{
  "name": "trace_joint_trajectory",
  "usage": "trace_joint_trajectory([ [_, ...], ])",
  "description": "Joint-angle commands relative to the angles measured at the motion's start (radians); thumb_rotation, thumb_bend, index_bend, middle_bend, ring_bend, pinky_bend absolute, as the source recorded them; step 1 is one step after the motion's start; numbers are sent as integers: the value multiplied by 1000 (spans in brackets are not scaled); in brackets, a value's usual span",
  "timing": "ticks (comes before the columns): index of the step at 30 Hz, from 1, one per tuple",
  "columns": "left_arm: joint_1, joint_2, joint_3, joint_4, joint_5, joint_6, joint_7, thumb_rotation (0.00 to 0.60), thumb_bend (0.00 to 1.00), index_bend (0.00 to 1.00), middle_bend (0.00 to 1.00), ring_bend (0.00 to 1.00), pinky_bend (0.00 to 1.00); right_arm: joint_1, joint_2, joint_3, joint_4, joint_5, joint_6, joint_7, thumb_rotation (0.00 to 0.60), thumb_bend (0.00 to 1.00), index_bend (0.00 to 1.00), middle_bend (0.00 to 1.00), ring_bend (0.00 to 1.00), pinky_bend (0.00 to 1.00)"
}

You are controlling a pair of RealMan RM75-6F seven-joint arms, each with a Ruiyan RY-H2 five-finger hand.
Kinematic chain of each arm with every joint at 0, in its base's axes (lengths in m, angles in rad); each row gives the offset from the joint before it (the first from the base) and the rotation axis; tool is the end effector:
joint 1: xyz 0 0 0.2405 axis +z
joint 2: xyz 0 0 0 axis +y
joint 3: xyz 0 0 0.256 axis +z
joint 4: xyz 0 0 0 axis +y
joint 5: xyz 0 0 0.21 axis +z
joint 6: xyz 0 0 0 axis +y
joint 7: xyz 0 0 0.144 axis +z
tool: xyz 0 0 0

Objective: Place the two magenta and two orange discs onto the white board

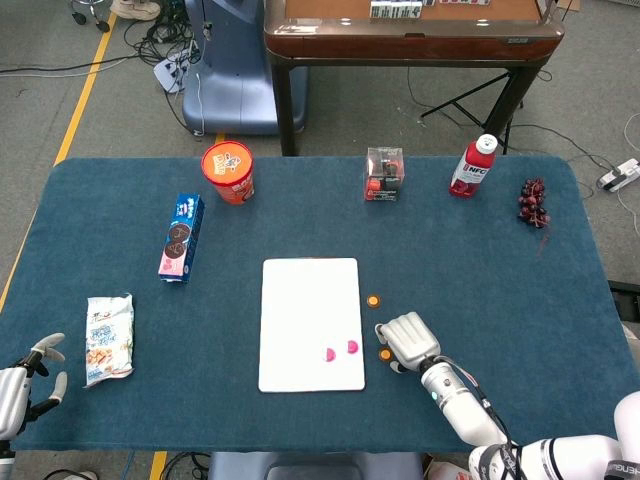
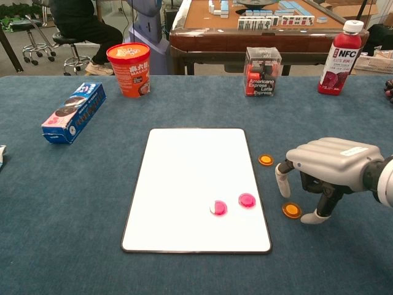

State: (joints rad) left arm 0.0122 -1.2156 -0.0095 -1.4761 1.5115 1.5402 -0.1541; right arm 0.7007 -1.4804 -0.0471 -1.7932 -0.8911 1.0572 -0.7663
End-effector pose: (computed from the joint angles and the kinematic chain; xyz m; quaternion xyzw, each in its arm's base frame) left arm -0.3422 0.1415 0.1415 -0.5496 -0.4409 -0.4009 0.5855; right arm -0.1727 -0.2552 -0.0293 0.8156 -0.3604 0.2085 0.4018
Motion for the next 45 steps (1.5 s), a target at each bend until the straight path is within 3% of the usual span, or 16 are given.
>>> trace_joint_trajectory([
  [1, 0, -1, 0, 1, 0, 0, -1, 600, 472, 269, 426, 506, 662, 5, 0, 3, -2, 7, -5, -5, 600, 183, 436, 1000, 1000, 1000],
  [26, 2, -1, 1, 1, 0, 1, -7, 600, 472, 269, 426, 506, 662, 27, -12, -3, -1, 57, -16, -34, 600, 187, 436, 1000, 1000, 1000],
  [37, 3, -6, 2, 5, 1, 1, -9, 600, 472, 269, 426, 506, 662, 32, -15, -7, 0, 65, -14, -37, 600, 293, 513, 1000, 1000, 1000],
  [45, 3, -6, 1, 3, 2, 1, -9, 600, 472, 269, 426, 506, 662, 31, 16, 11, -34, 42, 5, -13, 600, 308, 520, 1000, 1000, 1000],
])
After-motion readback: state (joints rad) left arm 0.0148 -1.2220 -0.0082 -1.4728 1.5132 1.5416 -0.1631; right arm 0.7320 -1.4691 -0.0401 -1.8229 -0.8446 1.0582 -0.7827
